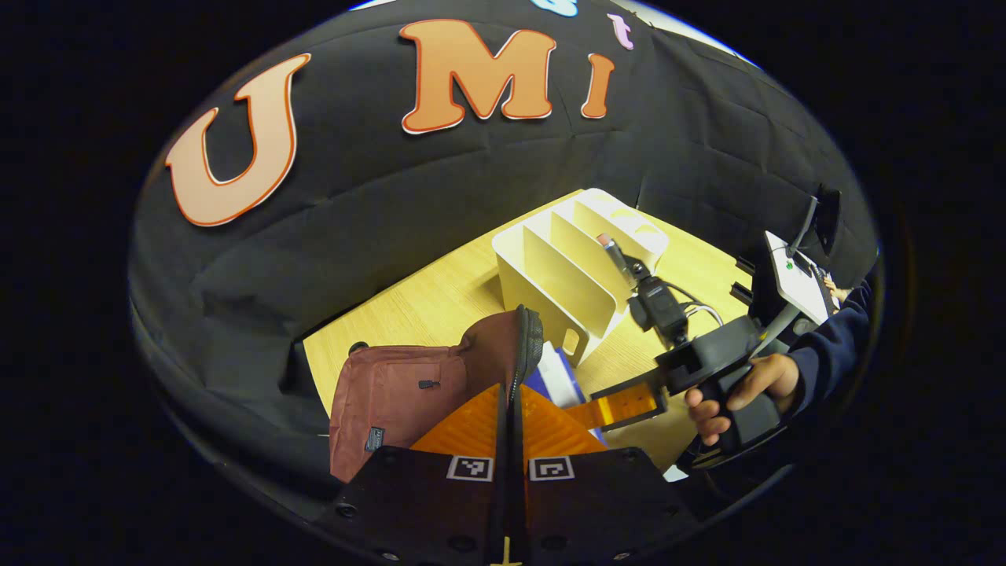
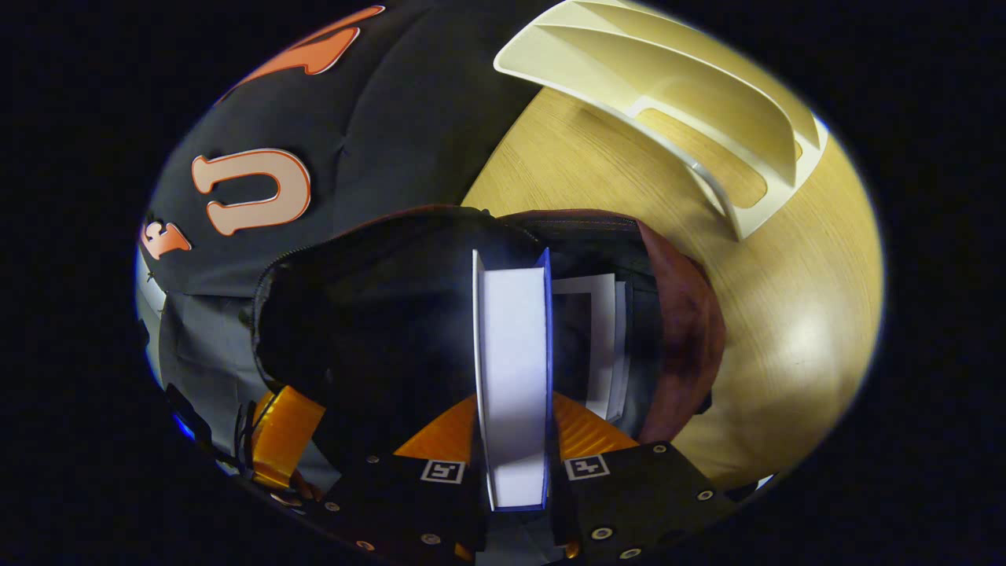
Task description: Open the schoolbag, grab two books from the bookshelf and put them into the schoolbag.
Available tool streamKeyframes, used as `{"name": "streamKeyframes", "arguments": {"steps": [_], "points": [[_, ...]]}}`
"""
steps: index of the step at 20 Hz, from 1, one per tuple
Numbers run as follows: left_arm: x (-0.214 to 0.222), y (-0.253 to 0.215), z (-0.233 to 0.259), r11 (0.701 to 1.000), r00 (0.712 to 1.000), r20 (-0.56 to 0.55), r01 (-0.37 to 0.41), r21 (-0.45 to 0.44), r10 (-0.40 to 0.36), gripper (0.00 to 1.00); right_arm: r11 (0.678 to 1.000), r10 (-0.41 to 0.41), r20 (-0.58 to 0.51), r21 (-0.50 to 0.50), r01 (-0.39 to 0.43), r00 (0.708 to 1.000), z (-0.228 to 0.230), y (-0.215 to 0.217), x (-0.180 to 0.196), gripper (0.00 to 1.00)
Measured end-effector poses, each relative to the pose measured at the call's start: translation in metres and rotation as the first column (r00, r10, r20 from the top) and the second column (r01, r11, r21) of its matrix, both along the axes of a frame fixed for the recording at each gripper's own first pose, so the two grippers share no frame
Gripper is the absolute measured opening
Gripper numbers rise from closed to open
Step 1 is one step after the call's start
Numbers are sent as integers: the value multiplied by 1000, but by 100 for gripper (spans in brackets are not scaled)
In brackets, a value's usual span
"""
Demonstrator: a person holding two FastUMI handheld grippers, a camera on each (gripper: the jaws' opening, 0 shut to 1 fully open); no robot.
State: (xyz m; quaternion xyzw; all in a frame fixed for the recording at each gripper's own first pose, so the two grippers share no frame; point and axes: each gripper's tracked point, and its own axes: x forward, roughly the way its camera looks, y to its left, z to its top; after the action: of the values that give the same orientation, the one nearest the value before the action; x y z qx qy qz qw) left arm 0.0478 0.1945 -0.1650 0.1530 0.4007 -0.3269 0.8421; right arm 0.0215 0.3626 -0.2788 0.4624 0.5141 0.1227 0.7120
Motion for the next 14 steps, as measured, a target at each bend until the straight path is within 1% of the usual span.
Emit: {"name": "streamKeyframes", "arguments": {"steps": [2, 3, 4, 5, 6, 8, 9, 10, 11, 12, 13, 14], "points": [[-3, -3, 1, 1000, 1000, 0, 13, -4, -13, 2, 1000, -6, 10, 7, 6, 1000, -6, 9, 6, 33], [-3, -4, 2, 1000, 1000, 1, 18, -9, -18, 3, 1000, -12, 18, 8, 12, 1000, -9, 14, 11, 43], [-5, -5, 0, 1000, 1000, -3, 23, -11, -23, 3, 1000, -16, 24, 3, 16, 1000, -13, 18, 15, 33], [-7, -8, 2, 999, 1000, -2, 29, -18, -29, 3, 1000, -18, 28, 6, 18, 999, -16, 23, 18, 43], [-9, -8, 2, 999, 999, -4, 34, -18, -34, 3, 1000, -20, 30, -1, 20, 999, -19, 26, 19, 33], [-8, -8, 0, 999, 999, -2, 34, -12, -34, 3, 999, -19, 12, -51, 19, 1000, -36, 30, 22, 36], [-7, -6, -2, 1000, 1000, -3, 29, -11, -29, 2, 996, -27, -23, -85, 25, 999, -44, 29, 19, 42], [-6, -3, -5, 1000, 1000, -8, 20, -10, -20, 3, 991, -35, -45, -131, 29, 998, -51, 29, 18, 36], [-5, -1, -7, 1000, 1000, -13, 10, -15, -10, 3, 986, -21, -56, -167, 11, 998, -55, 28, 15, 46], [-6, 4, -8, 1000, 1000, -15, -1, -18, 1, 3, 981, 0, -66, -193, -13, 998, -58, 28, 12, 48], [-5, 7, -9, 1000, 1000, -13, -11, -20, 10, 3, 976, 17, -86, -214, -35, 996, -58, 25, 6, 53], [-1, 8, -11, 1000, 1000, -14, -20, -21, 20, 3, 972, 22, -101, -230, -45, 995, -59, 25, 4, 73]]}}
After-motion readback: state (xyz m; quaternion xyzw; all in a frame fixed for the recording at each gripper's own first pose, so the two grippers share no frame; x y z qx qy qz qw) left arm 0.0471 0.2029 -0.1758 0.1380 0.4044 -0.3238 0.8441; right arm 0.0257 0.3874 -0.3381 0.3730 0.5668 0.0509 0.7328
